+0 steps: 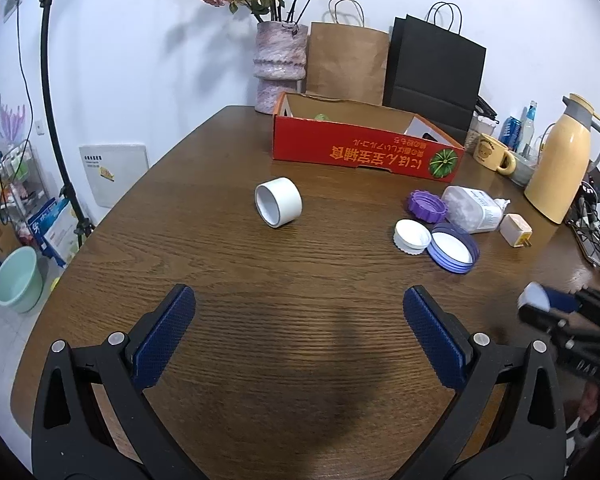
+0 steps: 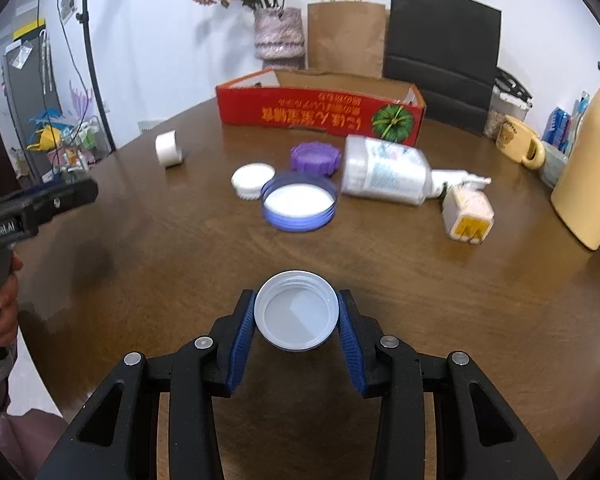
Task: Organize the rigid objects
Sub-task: 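Grasp the white tape roll with the left gripper while the right gripper holds the lid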
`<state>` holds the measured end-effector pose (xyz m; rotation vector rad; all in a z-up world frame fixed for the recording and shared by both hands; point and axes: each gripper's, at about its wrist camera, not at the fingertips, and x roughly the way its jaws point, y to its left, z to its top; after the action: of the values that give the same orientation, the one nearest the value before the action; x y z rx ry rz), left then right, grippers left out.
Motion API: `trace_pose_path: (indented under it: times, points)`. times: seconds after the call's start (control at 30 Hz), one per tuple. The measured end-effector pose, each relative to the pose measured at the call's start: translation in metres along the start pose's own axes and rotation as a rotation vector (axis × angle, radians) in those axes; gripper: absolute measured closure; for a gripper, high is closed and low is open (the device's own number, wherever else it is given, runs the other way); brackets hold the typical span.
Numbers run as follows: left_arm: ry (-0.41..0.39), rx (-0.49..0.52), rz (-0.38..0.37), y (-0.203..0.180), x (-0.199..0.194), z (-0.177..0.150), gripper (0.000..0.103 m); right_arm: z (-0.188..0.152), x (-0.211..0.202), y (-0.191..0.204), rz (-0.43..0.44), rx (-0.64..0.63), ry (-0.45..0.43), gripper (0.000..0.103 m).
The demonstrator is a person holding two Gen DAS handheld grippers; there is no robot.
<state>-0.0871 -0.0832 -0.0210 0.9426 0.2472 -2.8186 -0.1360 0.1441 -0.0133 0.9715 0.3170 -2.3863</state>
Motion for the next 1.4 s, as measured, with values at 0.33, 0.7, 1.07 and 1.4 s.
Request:
trace_pose_path:
  times: [0.33, 0.7, 1.07, 1.4]
  points:
    - [0.004, -0.005, 0.032, 0.011, 0.014, 0.016, 0.000, 0.031, -0.003, -0.030, -0.054, 0.021, -0.069, 0.059]
    - [0.029, 0.069, 0.091, 0.021, 0.052, 0.055, 0.000, 0.067, 0.021, -0.047, -0.105, 0.029, -0.099, 0.059]
    - [0.097, 0.157, 0.059, 0.023, 0.105, 0.068, 0.000, 0.073, 0.049, -0.045, -0.115, 0.041, -0.114, 0.059]
    - [0.156, 0.096, -0.034, 0.032, 0.130, 0.072, 0.018, 0.069, 0.059, -0.050, -0.104, 0.059, -0.093, 0.059]
